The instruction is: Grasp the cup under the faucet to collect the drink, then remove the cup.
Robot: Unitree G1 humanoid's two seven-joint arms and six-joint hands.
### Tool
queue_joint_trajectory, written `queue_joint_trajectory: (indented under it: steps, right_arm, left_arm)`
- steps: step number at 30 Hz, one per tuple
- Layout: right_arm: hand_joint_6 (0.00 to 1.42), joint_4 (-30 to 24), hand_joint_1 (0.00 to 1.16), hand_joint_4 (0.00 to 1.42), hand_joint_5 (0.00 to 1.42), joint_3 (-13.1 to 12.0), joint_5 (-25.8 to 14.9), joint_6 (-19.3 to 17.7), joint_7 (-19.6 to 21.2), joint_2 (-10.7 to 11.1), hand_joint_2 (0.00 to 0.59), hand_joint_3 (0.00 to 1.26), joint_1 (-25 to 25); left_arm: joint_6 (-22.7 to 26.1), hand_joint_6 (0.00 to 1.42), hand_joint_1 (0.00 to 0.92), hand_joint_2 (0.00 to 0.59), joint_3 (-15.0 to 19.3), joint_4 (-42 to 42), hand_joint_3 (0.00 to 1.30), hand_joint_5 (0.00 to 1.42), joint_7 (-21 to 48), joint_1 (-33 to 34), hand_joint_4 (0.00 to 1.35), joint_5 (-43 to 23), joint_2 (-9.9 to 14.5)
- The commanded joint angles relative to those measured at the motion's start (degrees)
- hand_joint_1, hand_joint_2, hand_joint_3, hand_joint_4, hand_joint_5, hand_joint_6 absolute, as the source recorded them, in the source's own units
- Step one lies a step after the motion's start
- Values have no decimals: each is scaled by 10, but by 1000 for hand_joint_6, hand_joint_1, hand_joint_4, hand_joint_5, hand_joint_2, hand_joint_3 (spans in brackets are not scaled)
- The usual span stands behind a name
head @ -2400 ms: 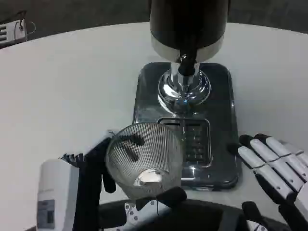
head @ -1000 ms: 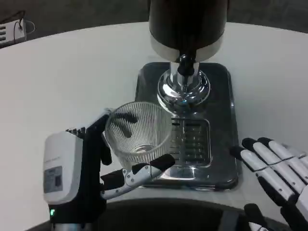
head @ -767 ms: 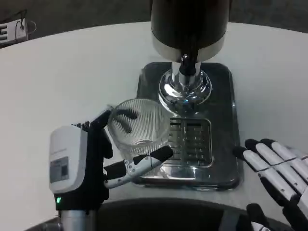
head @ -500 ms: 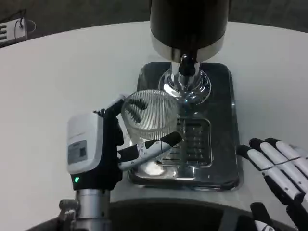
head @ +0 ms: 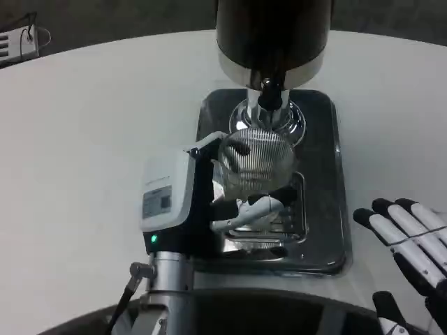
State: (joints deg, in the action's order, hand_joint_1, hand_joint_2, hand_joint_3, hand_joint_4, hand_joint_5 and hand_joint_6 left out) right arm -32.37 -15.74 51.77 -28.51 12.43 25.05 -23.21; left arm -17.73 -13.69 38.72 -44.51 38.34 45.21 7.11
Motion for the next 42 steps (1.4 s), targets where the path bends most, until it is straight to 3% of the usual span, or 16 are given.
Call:
queue_joint_trajectory:
  steps: [1, 7, 10, 12, 14, 16, 24, 29, 32, 38, 42]
  right_arm:
    - [192, -2, 162, 87, 101, -9, -12, -3, 5, 0, 586, 117, -8]
    - [194, 1, 162, 87, 107, -12, -16, -4, 4, 0, 586, 117, -8]
    - [195, 4, 162, 87, 108, -14, -18, -7, 5, 1, 586, 117, -10]
    - [195, 5, 162, 87, 108, -15, -19, -9, 6, 1, 586, 117, -11]
    - [195, 6, 162, 87, 108, -16, -21, -11, 6, 2, 586, 117, -11]
    - [195, 7, 162, 87, 108, -15, -22, -12, 6, 2, 586, 117, -11]
    - [195, 12, 162, 87, 108, -16, -26, -17, 7, 2, 586, 117, -11]
    - [195, 15, 162, 87, 108, -17, -29, -21, 7, 2, 585, 117, -11]
    - [196, 16, 162, 87, 109, -17, -29, -22, 7, 1, 584, 117, -10]
    - [196, 18, 162, 87, 109, -20, -33, -22, 8, -1, 583, 117, -12]
    - [196, 20, 162, 87, 109, -22, -36, -24, 8, -1, 583, 117, -15]
  left_arm:
    - [-2, 1346, 782, 0, -18, 39, 1019, 1186, -20, 27, 1093, -6, -4]
    - [6, 1342, 729, 0, -36, 61, 999, 1158, -31, 33, 1039, -7, -5]
    - [17, 1306, 687, 0, -39, 55, 934, 1094, -29, 26, 926, -8, -2]
    - [20, 1169, 585, 0, -39, 49, 772, 963, -29, 20, 684, -10, -1]
    - [21, 1083, 368, 16, -38, 43, 628, 871, -27, 14, 522, -12, 0]
    - [25, 955, 241, 32, -36, 36, 506, 787, -23, 8, 373, -15, 2]
    - [36, 416, 113, 31, -40, 21, 197, 414, 2, 4, 52, -29, 8]
    - [23, 268, 5, 20, -36, 0, 120, 314, 9, -5, 0, -39, 11]
    - [11, 203, 0, 39, -27, -45, 90, 239, 14, -33, 0, -58, 15]
    - [23, 76, 0, 118, 20, -233, 29, 114, 65, -137, 0, -99, 30]
    - [45, 7, 0, 141, 51, -340, 0, 53, 108, -194, 0, -135, 15]
